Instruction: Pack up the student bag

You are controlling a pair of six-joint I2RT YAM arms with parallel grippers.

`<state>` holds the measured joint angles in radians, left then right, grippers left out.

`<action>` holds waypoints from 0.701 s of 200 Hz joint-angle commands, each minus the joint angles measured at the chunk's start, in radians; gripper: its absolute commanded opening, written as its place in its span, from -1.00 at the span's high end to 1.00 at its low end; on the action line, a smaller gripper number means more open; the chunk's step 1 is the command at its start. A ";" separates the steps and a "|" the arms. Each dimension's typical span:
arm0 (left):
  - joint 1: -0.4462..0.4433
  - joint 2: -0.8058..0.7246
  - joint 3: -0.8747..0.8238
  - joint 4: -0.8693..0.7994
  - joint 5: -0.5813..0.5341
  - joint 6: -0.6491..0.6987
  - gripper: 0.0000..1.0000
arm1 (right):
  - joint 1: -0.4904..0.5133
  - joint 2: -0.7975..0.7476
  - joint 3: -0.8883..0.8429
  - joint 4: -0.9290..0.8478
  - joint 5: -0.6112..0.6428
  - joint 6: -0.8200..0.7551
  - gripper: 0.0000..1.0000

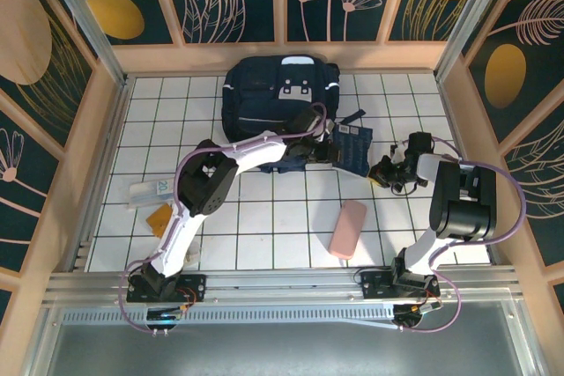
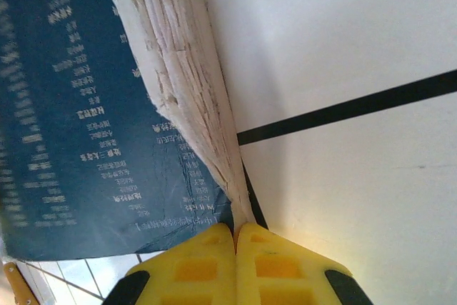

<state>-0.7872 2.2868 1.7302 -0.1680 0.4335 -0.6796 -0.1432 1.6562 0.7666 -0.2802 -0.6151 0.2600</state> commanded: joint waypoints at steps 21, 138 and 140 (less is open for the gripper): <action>-0.054 -0.012 0.013 0.132 0.172 -0.057 0.35 | 0.021 0.046 -0.027 0.032 -0.049 -0.010 1.00; -0.038 0.012 0.114 -0.019 -0.018 0.003 0.97 | 0.024 -0.013 -0.033 0.060 -0.073 -0.002 0.86; -0.037 0.010 0.114 -0.019 -0.019 0.009 1.00 | 0.024 -0.017 -0.033 0.063 -0.073 0.000 0.80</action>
<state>-0.8314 2.3112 1.8038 -0.1810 0.4652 -0.7128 -0.1352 1.6752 0.7578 -0.2230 -0.6762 0.2604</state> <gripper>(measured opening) 0.074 0.038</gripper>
